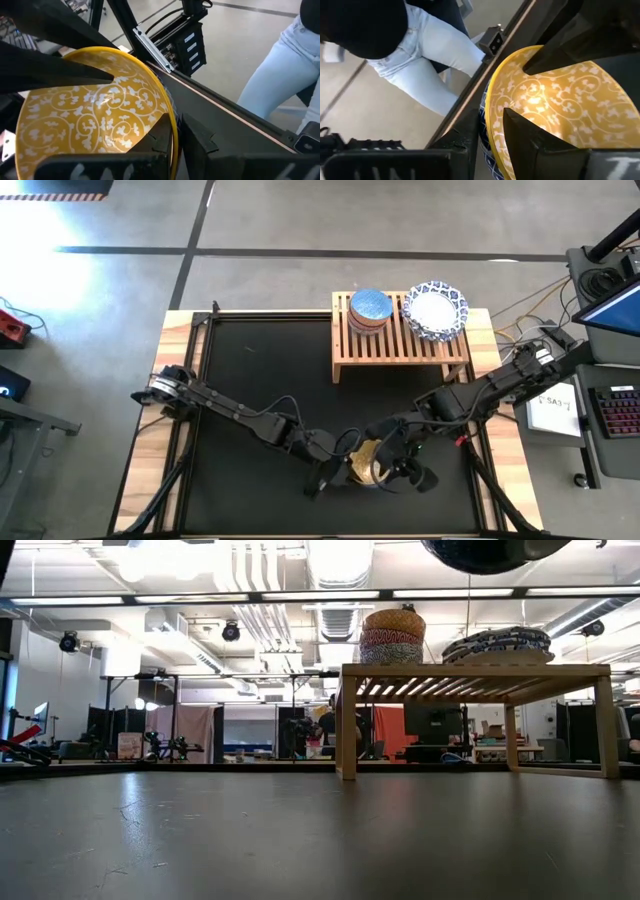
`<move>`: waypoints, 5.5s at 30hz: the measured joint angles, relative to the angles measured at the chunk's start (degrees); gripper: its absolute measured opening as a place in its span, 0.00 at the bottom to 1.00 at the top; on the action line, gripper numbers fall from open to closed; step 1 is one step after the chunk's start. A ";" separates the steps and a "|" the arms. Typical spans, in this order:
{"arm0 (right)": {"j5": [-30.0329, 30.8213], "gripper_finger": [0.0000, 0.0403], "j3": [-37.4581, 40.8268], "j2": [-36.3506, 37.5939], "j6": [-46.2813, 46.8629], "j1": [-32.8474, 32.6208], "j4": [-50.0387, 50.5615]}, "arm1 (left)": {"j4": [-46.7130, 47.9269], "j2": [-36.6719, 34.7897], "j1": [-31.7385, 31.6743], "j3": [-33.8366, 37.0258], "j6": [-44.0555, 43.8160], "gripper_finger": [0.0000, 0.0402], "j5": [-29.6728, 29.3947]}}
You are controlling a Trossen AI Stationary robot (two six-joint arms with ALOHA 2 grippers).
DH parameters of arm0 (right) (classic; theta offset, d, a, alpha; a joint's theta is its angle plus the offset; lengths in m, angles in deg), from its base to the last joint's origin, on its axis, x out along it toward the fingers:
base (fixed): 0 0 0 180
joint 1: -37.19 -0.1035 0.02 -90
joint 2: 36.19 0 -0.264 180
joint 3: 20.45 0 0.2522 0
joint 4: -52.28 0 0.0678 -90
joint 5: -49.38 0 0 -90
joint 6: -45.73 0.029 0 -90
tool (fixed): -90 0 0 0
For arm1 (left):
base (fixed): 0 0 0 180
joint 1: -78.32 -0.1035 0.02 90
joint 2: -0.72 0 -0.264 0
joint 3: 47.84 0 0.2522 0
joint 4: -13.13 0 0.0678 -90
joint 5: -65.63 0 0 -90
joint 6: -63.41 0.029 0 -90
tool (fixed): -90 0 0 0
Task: Place and stack bowls onto a shelf
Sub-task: Stack the yellow patterned bowl on top of the light blue patterned bowl on the shelf, then return to Home Position
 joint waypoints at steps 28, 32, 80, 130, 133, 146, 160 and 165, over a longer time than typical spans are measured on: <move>-1.81 0.03 0.33 -0.31 -0.27 -0.02 -0.54 | 1.78 0.04 -0.09 -4.63 -1.72 0.27 -3.92; -2.07 0.03 0.28 -0.28 1.13 -0.04 -0.44 | 2.63 0.07 -0.09 -4.91 -2.37 0.35 -3.90; 40.46 0.03 0.19 14.75 -13.65 28.60 -7.06 | 37.52 -0.33 -2.25 -11.45 -19.37 0.44 -24.79; 32.64 0.03 1.90 6.69 -7.25 46.02 -11.77 | 36.81 -0.35 -1.97 -11.46 -27.39 0.44 -35.26; 32.61 0.03 1.90 6.76 -7.27 46.01 -11.72 | 36.83 -0.35 -1.97 -11.46 -27.39 0.44 -35.26; 32.44 0.15 1.90 7.23 -6.64 46.01 -11.24 | 37.07 -0.35 -1.96 -11.46 -27.37 0.44 -35.26; 32.22 0.38 -0.15 10.07 -1.83 45.83 -8.19 | 38.22 -2.70 -2.03 -11.46 -28.73 0.44 -35.35; 32.20 0.41 -2.31 11.31 0.16 45.59 -7.08 | 42.58 -5.72 -2.05 -11.46 -30.34 0.44 -38.30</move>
